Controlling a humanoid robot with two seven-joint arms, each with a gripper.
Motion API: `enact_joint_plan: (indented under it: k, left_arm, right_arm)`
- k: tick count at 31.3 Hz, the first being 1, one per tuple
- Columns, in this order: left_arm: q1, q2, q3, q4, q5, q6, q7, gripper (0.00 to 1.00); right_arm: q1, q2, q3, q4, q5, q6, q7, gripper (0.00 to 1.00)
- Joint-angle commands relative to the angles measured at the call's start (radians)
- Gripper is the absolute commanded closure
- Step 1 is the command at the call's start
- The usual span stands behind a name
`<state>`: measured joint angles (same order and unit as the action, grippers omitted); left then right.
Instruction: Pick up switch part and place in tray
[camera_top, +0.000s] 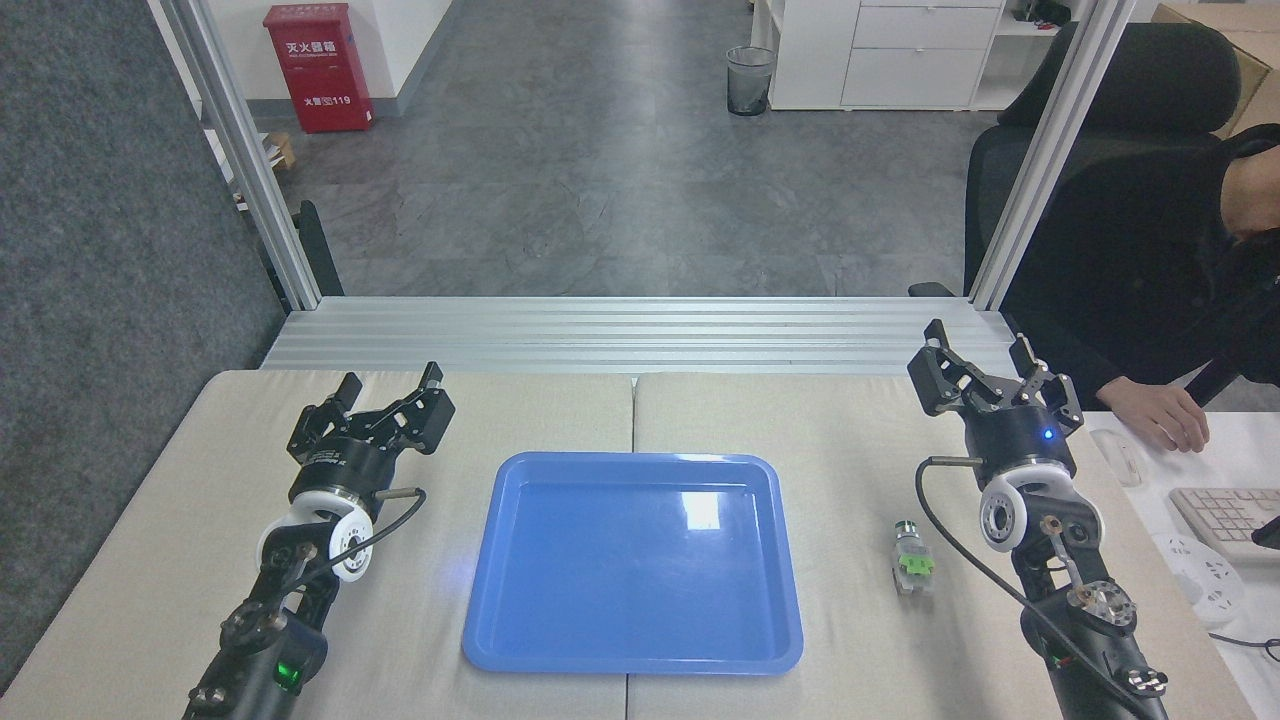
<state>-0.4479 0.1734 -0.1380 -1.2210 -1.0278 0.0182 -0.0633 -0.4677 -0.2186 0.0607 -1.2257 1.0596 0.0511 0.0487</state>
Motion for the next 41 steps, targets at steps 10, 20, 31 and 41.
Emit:
enact_joint_plan:
  k: [10,20,31,41]
  left_arm:
    - [0.000,0.000,0.000,0.000,0.000,0.000,0.000,0.00]
    - [0.000,0.000,0.000,0.000,0.000,0.000,0.000,0.00]
    - [0.000,0.000,0.000,0.000,0.000,0.000,0.000,0.00]
    - [0.000,0.000,0.000,0.000,0.000,0.000,0.000,0.00]
  right_arm:
    - [0.073,-0.012,0.159,-0.057,0.048,0.059,0.206,0.02]
    - [0.225,-0.082,0.162,-0.132,0.048,0.052,0.218,0.03]
    - [0.319,-0.079,0.163,-0.135,0.051,0.061,0.218,0.06]
    - [0.337,-0.048,0.166,-0.126,0.053,0.104,0.218,0.06]
